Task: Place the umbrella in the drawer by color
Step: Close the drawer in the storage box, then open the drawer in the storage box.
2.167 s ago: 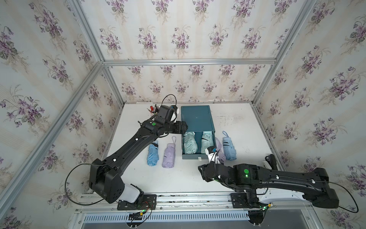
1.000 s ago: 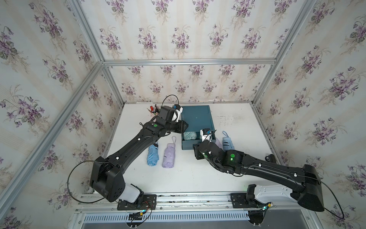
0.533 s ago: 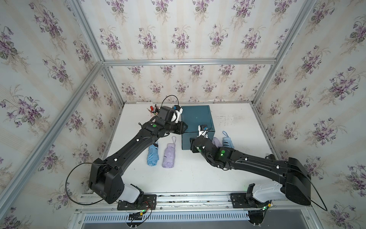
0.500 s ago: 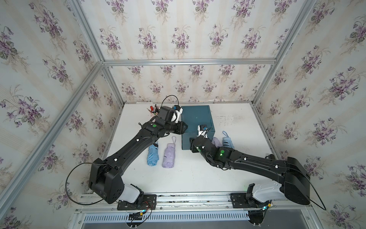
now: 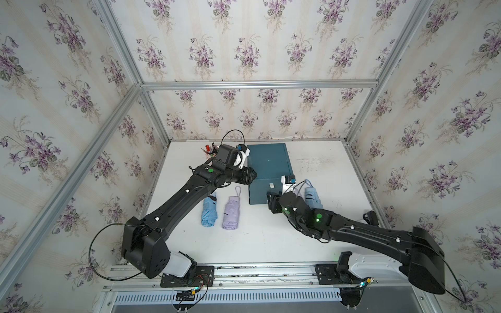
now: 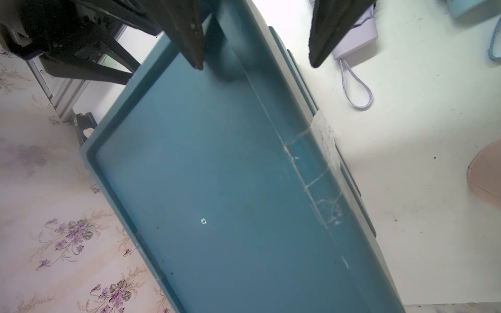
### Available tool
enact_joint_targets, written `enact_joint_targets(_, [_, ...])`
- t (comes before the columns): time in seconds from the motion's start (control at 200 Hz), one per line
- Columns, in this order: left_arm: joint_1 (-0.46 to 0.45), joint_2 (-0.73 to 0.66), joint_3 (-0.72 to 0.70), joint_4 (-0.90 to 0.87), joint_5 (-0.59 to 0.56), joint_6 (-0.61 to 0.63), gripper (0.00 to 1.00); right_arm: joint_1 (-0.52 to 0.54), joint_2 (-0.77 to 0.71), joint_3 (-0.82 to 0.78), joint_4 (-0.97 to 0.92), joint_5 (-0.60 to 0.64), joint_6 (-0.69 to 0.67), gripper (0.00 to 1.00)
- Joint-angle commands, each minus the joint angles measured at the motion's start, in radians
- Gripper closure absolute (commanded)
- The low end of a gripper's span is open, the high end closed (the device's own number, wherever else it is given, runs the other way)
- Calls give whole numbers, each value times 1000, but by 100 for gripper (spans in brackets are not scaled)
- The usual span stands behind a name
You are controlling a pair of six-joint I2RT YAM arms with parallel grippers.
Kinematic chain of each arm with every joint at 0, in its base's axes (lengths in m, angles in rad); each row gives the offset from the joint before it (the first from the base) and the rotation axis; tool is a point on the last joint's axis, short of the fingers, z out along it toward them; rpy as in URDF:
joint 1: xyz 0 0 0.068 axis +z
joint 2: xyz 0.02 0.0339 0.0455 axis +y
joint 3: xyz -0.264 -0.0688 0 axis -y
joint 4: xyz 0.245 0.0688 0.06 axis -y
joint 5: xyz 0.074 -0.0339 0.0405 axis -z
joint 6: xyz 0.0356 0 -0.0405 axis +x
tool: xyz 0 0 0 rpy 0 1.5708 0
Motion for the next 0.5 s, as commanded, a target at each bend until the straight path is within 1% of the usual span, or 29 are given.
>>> enact_joint_targets(0.0, [2, 5, 4, -76, -42, -6, 39, -73, -99, -140, 169, -279, 127, 41])
enact_joint_targets(0.05, [3, 13, 12, -68, -46, -9, 39, -138, -111, -212, 271, -416, 188, 43])
enact_joint_targets(0.11, [5, 27, 25, -71, -48, -15, 39, -211, -99, -285, 412, -548, 263, 45])
enact_joint_targets(0.145, [6, 37, 29, -70, -50, -18, 39, -239, -81, -311, 484, -604, 290, 46])
enact_joint_targets(0.18, [6, 45, 29, -67, -50, -24, 39, -257, -59, -316, 526, -633, 303, 47])
enact_joint_targets(0.25, [6, 56, 29, -65, -47, -32, 40, -266, -14, -298, 554, -644, 303, 51])
enact_joint_targets(0.36, [5, 54, 15, -64, -51, -37, 41, -268, 47, -296, 573, -588, 334, 59])
enact_joint_targets(0.495, [5, 44, 2, -65, -50, -31, 41, -268, 109, -351, 698, -538, 373, 59])
